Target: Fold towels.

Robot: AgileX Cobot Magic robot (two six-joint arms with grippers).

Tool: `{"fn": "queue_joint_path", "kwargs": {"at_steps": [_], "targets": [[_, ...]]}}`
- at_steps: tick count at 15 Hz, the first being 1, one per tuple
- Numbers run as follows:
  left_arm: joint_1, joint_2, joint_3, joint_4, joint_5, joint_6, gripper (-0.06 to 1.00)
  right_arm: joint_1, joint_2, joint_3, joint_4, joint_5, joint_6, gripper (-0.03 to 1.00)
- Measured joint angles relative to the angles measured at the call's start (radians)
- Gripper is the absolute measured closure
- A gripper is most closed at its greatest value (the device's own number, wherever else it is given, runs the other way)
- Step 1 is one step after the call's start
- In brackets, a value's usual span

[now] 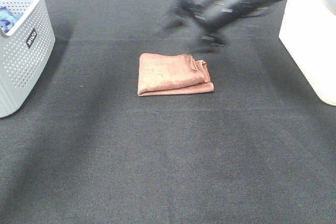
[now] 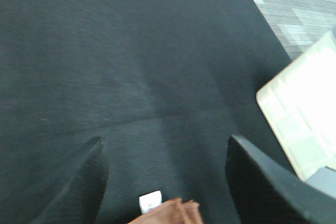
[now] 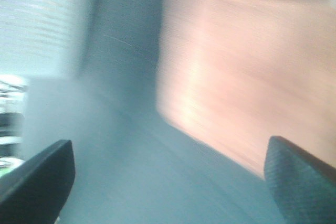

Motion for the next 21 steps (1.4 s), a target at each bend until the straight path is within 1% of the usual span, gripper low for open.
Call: {"fn": "queue_joint_path", "kwargs": {"at_steps": [1,2,3,5,7,9,11,13,14,15,16,17,18,19,21], "targets": [[0.010,-0.003,0.000,0.005,0.015,0.000,0.32,0.014,0.020,0.000,0.066,-0.017,-0.035,0.05],[0.010,-0.003,0.000,0.005,0.015,0.000,0.32,0.014,0.020,0.000,0.066,-0.017,-0.035,0.05],[0.013,-0.003,0.000,0.008,0.049,0.000,0.32,0.013,0.058,0.000,0.130,-0.032,-0.074,0.05],[0.013,-0.003,0.000,0.008,0.077,0.000,0.32,-0.020,0.111,0.000,0.142,-0.047,-0.079,0.05],[0.013,-0.003,0.000,0.008,0.079,0.000,0.32,-0.079,0.151,0.000,0.122,-0.048,-0.047,0.05],[0.013,-0.003,0.000,0.008,0.079,0.000,0.32,-0.141,0.161,0.000,0.062,-0.034,-0.009,0.05],[0.013,-0.003,0.000,0.008,0.081,0.000,0.32,-0.175,0.161,0.000,0.020,-0.022,0.013,0.05],[0.013,-0.003,0.000,0.008,0.082,0.000,0.32,-0.188,0.144,0.000,-0.071,-0.018,0.045,0.05],[0.013,-0.007,0.000,0.009,0.097,0.003,0.32,-0.187,0.102,0.000,-0.166,-0.006,0.076,0.05],[0.014,-0.015,0.000,0.030,0.124,0.021,0.32,-0.187,0.064,0.000,-0.225,0.020,0.096,0.05],[0.018,-0.034,0.000,0.072,0.180,0.069,0.32,-0.187,0.016,0.000,-0.267,0.060,0.115,0.05],[0.018,-0.034,0.000,0.072,0.180,0.069,0.32,-0.187,0.016,0.000,-0.267,0.060,0.115,0.05],[0.021,-0.061,0.000,0.128,0.244,0.117,0.32,-0.187,-0.030,0.000,-0.309,0.112,0.135,0.05],[0.021,-0.091,0.000,0.171,0.309,0.138,0.32,-0.187,-0.084,0.000,-0.357,0.159,0.164,0.05],[0.023,-0.151,0.000,0.256,0.444,0.104,0.32,-0.187,-0.181,0.000,-0.432,0.211,0.235,0.05]]}}
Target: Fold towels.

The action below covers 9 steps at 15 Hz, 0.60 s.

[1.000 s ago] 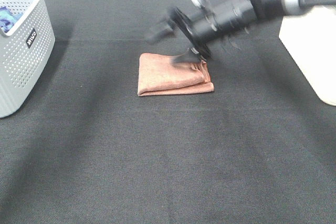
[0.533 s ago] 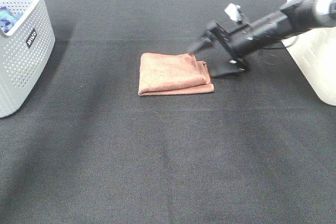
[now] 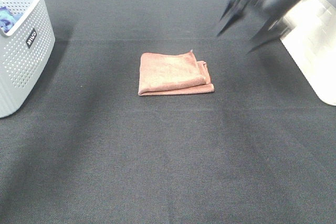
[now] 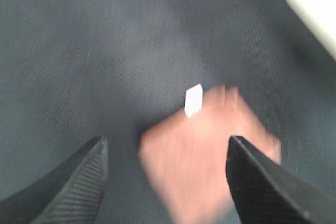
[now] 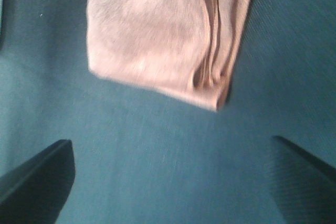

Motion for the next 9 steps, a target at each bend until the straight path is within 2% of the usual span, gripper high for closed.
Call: {"fn": "queue_joint_path", "kwargs": {"at_steps": [1,4,6,9], "targets": [[0.000,-0.044,0.000,0.077,0.087,-0.027,0.32,0.000,-0.065,0.000,-0.046,0.004,0.048,0.05],[0.000,-0.154,0.000,0.243,0.227,-0.084,0.32,0.032,-0.221,0.000,-0.208,0.007,0.140,0.05],[0.000,-0.240,0.043,0.306,0.250,-0.105,0.32,0.092,-0.331,0.004,-0.325,0.009,0.163,0.05],[0.000,-0.433,0.266,0.358,0.255,-0.139,0.32,0.185,-0.506,0.108,-0.399,0.009,0.183,0.05]]}}
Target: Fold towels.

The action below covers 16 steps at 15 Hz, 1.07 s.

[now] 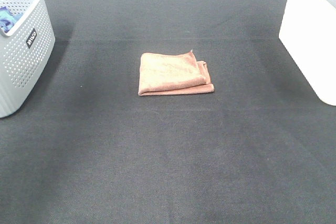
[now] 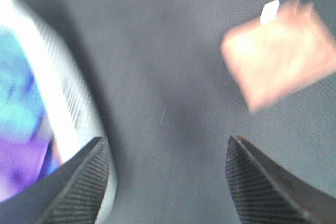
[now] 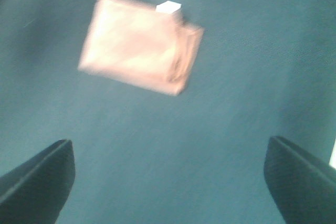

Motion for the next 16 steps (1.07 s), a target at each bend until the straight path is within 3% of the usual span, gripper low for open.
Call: {"fn": "queue_joint_path", "kwargs": {"at_steps": [1,2,3,4,8,12,14,16], "targets": [[0.000,-0.115,0.165,0.021,0.001,-0.020,0.32,0.029,-0.088,0.097,0.000,0.002,0.015,0.05],[0.000,-0.115,0.165,0.021,0.001,-0.020,0.32,0.029,-0.088,0.097,0.000,0.002,0.015,0.05],[0.000,-0.198,0.299,0.023,0.002,-0.038,0.32,0.036,-0.145,0.170,0.000,0.002,0.029,0.05],[0.000,-0.358,0.490,0.022,-0.004,-0.059,0.32,0.036,-0.252,0.307,-0.005,0.003,0.044,0.05],[0.000,-0.845,0.959,0.018,-0.080,-0.089,0.32,0.036,-0.553,0.729,-0.017,-0.010,0.058,0.05],[0.000,-1.282,1.235,-0.027,-0.073,-0.089,0.32,0.036,-0.890,1.043,-0.036,-0.016,0.042,0.05],[0.000,-1.428,1.293,-0.065,-0.072,-0.078,0.32,0.036,-1.071,1.128,-0.055,-0.015,0.031,0.05],[0.000,-1.556,1.309,-0.116,-0.090,0.006,0.32,0.036,-1.248,1.177,-0.053,-0.021,-0.009,0.05]]}}
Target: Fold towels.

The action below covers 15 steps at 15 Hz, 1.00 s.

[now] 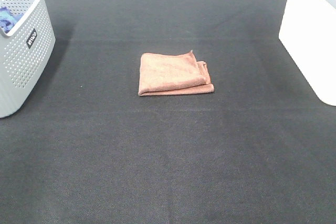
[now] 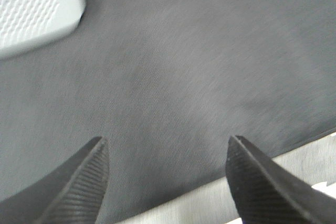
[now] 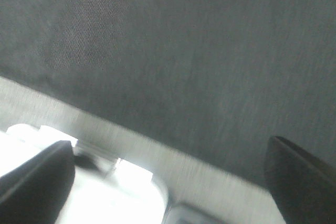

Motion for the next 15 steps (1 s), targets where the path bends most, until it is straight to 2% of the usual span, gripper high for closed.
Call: {"fn": "queue_joint_path", "kwargs": {"at_steps": [3,7,15], "targets": [[0.000,-0.023,0.031,-0.048,-0.055,0.115,0.32,0.000,-0.213,0.018,0.030,-0.067,-0.099,0.05],[0.000,-0.025,0.035,-0.054,-0.063,0.131,0.32,0.000,-0.255,0.043,0.042,-0.093,-0.135,0.05],[0.000,-0.026,0.035,-0.055,-0.063,0.135,0.32,0.000,-0.255,0.043,0.042,-0.098,-0.136,0.05]]}}
